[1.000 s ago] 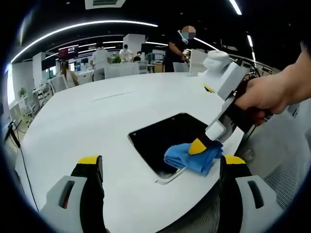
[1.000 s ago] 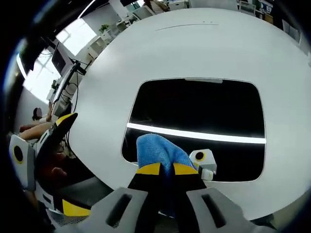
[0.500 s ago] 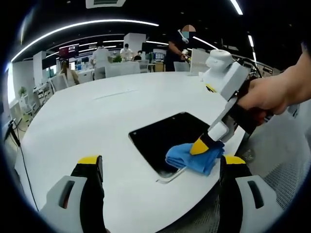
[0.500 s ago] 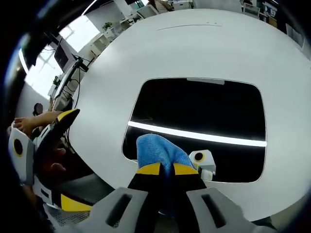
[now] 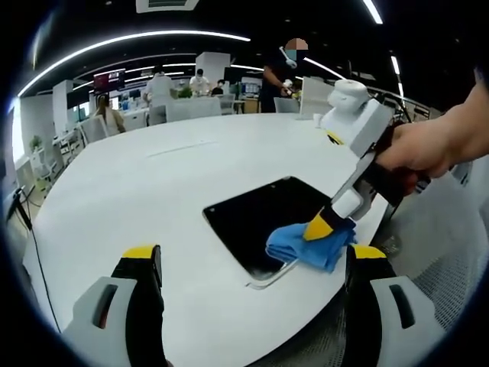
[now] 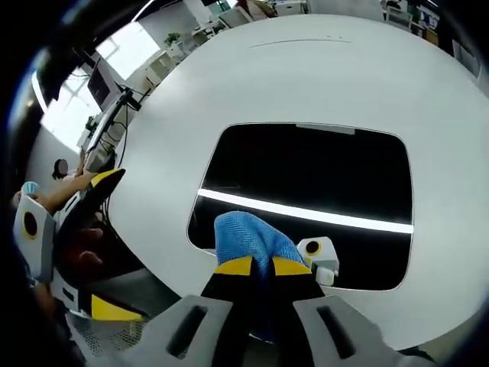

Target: Wipe the mirror surface with the cleaning cloth until all visible marks leave the cleaned area.

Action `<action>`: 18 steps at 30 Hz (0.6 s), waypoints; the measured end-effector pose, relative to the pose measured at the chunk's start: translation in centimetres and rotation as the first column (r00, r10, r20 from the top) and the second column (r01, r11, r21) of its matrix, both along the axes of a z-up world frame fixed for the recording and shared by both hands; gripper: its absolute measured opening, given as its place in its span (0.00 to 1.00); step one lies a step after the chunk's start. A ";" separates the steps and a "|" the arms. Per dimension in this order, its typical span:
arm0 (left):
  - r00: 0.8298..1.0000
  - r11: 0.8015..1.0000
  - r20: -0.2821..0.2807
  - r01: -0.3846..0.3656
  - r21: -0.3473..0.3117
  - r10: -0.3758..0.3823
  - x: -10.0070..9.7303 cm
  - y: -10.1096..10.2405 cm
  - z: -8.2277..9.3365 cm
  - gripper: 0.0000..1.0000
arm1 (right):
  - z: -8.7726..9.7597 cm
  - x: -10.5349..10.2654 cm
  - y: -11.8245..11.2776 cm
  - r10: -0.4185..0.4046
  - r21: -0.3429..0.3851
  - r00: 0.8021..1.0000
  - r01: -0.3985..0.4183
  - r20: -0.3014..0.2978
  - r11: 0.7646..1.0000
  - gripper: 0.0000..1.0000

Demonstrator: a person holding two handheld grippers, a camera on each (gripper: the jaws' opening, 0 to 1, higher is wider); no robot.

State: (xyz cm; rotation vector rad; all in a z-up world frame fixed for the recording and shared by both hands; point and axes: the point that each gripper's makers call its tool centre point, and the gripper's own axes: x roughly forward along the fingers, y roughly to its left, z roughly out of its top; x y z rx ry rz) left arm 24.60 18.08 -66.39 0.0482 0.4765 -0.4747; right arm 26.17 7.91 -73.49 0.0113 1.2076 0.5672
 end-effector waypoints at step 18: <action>1.000 1.000 -0.005 0.001 0.005 -0.001 0.0 0.0 -0.1 0.99 | -0.2 0.6 -1.9 -0.011 0.003 1.000 0.011 -0.011 1.000 0.02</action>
